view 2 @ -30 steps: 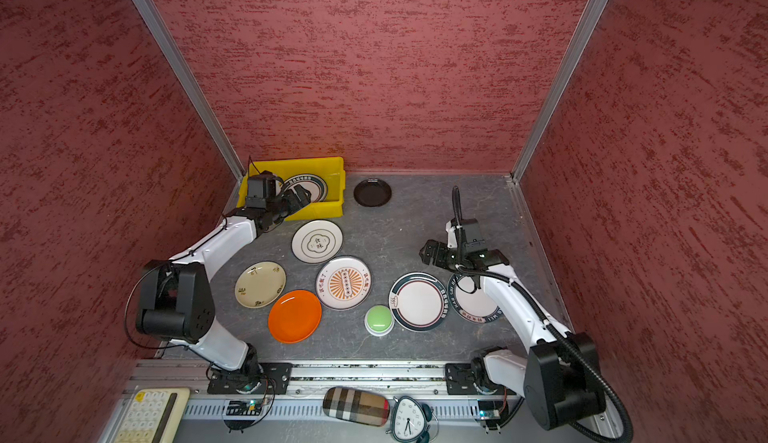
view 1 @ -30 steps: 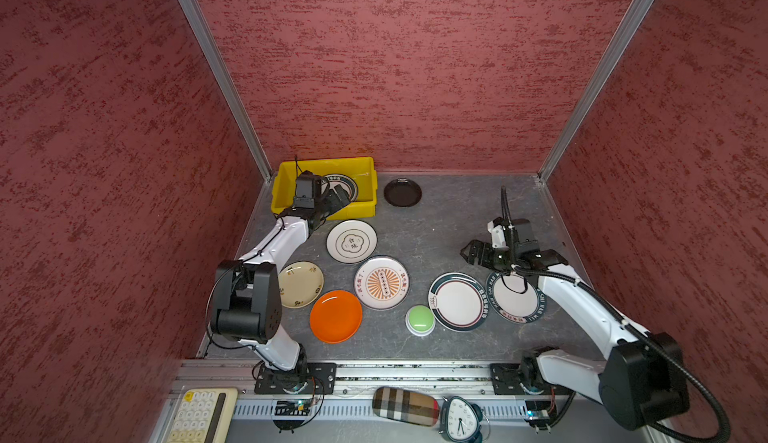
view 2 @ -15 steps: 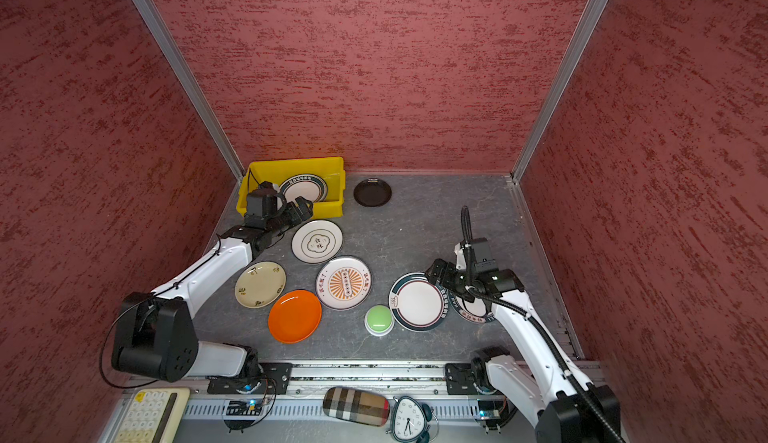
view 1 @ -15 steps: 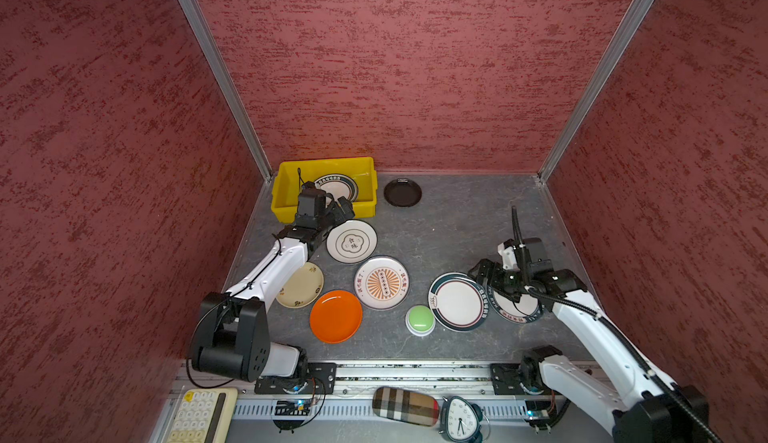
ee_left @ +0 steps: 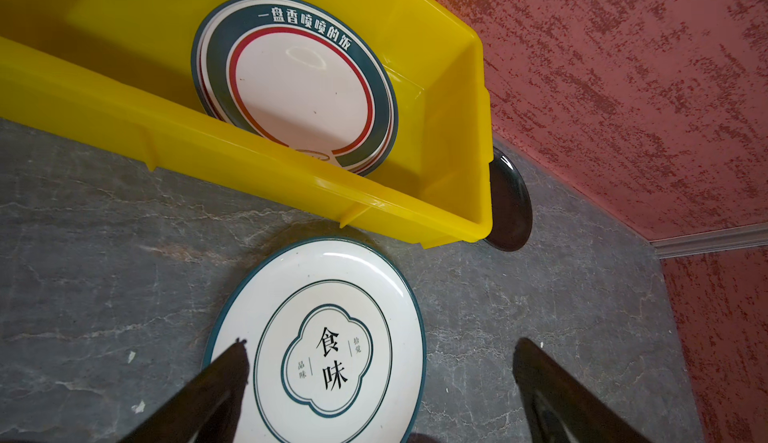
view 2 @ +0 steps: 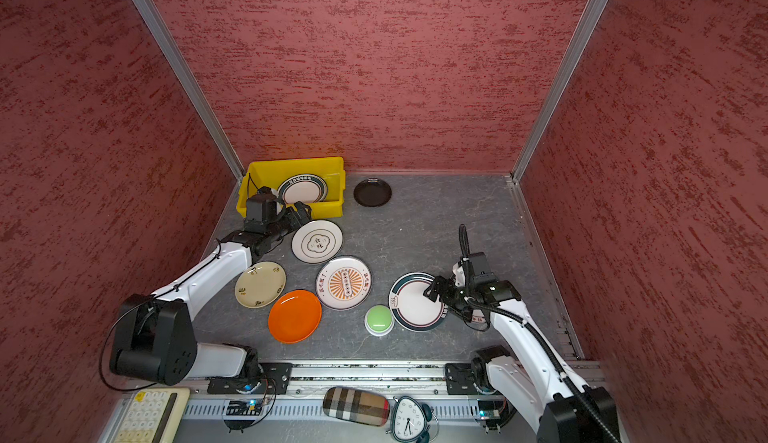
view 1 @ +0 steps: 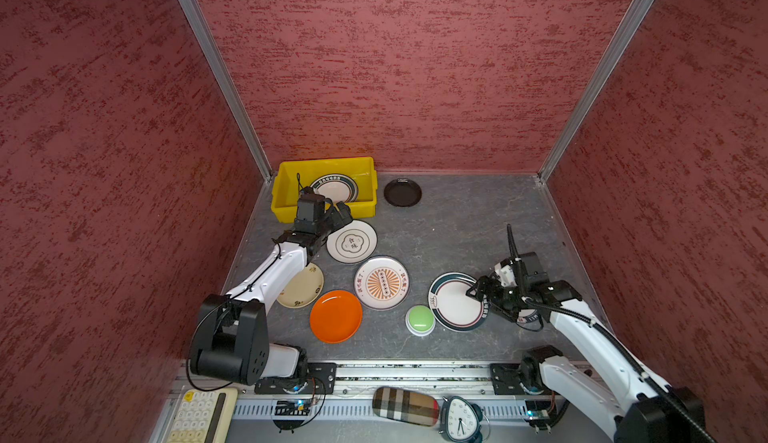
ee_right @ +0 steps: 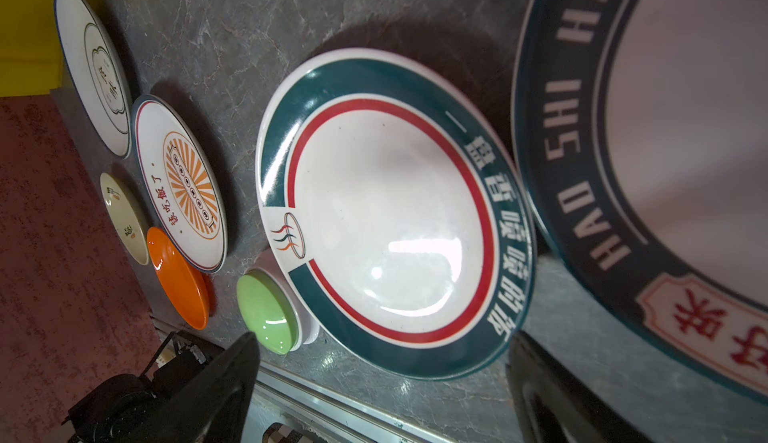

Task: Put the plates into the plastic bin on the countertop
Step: 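Grip the rim of the second green-and-red-rimmed plate with the right gripper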

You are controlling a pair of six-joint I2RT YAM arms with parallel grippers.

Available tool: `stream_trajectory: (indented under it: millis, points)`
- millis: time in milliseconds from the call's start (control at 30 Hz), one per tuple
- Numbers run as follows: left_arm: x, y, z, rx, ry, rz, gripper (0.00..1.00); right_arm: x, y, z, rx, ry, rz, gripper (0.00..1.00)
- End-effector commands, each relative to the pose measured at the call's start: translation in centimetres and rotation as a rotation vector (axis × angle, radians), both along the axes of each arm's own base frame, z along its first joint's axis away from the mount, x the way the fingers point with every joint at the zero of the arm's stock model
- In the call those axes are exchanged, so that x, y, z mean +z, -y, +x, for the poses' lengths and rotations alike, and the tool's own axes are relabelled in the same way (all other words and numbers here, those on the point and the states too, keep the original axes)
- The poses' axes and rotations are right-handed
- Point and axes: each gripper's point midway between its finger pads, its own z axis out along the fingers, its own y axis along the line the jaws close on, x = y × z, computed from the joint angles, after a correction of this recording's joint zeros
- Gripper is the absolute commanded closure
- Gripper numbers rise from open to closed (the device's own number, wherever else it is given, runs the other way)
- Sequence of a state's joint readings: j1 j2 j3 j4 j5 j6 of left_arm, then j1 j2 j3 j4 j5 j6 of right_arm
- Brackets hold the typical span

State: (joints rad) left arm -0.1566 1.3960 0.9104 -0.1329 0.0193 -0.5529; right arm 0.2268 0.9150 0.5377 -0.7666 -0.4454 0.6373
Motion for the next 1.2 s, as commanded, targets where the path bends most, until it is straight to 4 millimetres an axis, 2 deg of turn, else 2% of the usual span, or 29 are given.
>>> stream_trajectory:
  millis: [0, 400, 567, 833, 1033, 1167]
  points:
    - [-0.2, -0.6, 0.6, 0.024, 0.002, -0.032, 0.01, -0.8, -0.2, -0.6, -0.005, -0.025, 0.018, 0.1]
    - [0.8, -0.3, 1.0, 0.006, 0.024, -0.073, 0.01, -2.8, 0.1, -0.9, -0.026, -0.047, 0.005, 0.23]
    - [0.7, -0.2, 0.9, 0.001, 0.011, -0.072, 0.01, -3.5, 0.2, -1.1, -0.046, -0.045, 0.009, 0.25]
    - [0.8, -0.1, 1.2, -0.006, 0.011, -0.071, 0.0, -2.6, 0.5, -0.5, -0.059, -0.017, -0.008, 0.25]
    - [0.5, -0.1, 1.2, -0.008, 0.002, -0.075, 0.0, -3.1, 0.4, -0.5, -0.08, -0.015, 0.008, 0.26]
    - [0.3, -0.2, 1.0, -0.007, -0.002, -0.076, 0.01, -3.4, 0.1, -0.3, -0.093, -0.002, 0.041, 0.31]
